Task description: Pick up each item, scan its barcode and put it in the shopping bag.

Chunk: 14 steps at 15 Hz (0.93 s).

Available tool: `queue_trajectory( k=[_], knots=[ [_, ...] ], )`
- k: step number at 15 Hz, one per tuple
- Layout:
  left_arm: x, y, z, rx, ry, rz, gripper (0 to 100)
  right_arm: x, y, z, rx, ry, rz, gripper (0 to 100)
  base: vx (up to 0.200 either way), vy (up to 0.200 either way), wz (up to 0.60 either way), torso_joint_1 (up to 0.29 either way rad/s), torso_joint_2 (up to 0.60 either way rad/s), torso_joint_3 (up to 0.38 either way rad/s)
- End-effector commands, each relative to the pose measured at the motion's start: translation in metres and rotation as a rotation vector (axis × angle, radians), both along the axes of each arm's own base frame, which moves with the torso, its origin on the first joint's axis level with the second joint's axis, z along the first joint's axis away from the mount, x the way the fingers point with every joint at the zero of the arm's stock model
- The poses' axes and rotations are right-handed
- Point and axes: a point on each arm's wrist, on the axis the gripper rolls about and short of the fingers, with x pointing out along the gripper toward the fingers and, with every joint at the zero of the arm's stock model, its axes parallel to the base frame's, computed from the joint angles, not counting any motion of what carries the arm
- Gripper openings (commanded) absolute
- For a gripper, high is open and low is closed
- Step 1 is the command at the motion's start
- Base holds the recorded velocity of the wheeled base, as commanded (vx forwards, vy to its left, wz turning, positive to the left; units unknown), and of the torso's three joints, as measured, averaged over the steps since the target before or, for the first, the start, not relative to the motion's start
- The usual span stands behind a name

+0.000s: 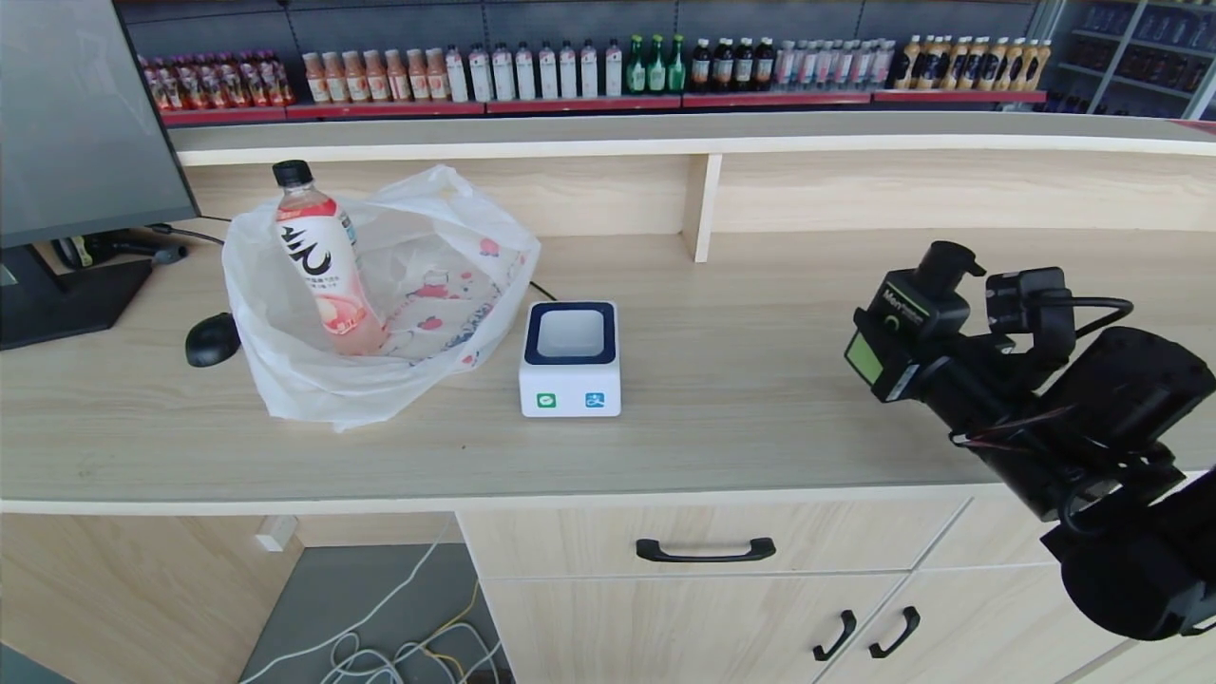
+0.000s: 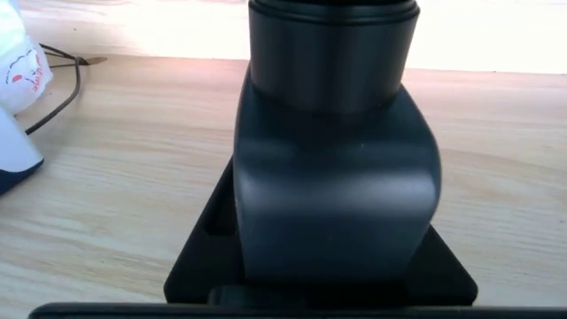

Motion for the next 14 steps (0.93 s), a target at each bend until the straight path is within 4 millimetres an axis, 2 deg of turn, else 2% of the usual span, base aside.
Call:
queue_trajectory(
  k=[1, 4, 5, 6, 9, 10, 14],
  knots=[
    [0.0, 0.0, 0.0, 0.0, 0.0, 0.0, 100, -0.013, -0.002, 0.016, 0.01, -0.051, 0.004, 0, 0.0, 0.0, 0.0, 0.0, 0.0, 0.0],
    [0.0, 0.0, 0.0, 0.0, 0.0, 0.0, 100, -0.03, 0.013, 0.035, 0.028, -0.111, 0.068, 0, 0.0, 0.0, 0.0, 0.0, 0.0, 0.0],
    [0.0, 0.0, 0.0, 0.0, 0.0, 0.0, 100, -0.049, 0.017, 0.041, 0.036, -0.127, 0.105, 0, 0.0, 0.0, 0.0, 0.0, 0.0, 0.0],
    [0.0, 0.0, 0.0, 0.0, 0.0, 0.0, 100, -0.066, 0.019, 0.04, 0.038, -0.113, 0.136, 0, 0.0, 0.0, 0.0, 0.0, 0.0, 0.0],
    [0.0, 0.0, 0.0, 0.0, 0.0, 0.0, 100, -0.1, 0.022, 0.052, 0.053, -0.163, 0.216, 0, 0.0, 0.0, 0.0, 0.0, 0.0, 0.0],
    [0.0, 0.0, 0.0, 0.0, 0.0, 0.0, 100, -0.115, 0.031, 0.062, 0.046, -0.213, 0.304, 0, 0.0, 0.0, 0.0, 0.0, 0.0, 0.0],
    [0.0, 0.0, 0.0, 0.0, 0.0, 0.0, 100, -0.155, 0.041, 0.08, -0.032, -0.37, 0.381, 0, 0.0, 0.0, 0.0, 0.0, 0.0, 0.0]
  ],
)
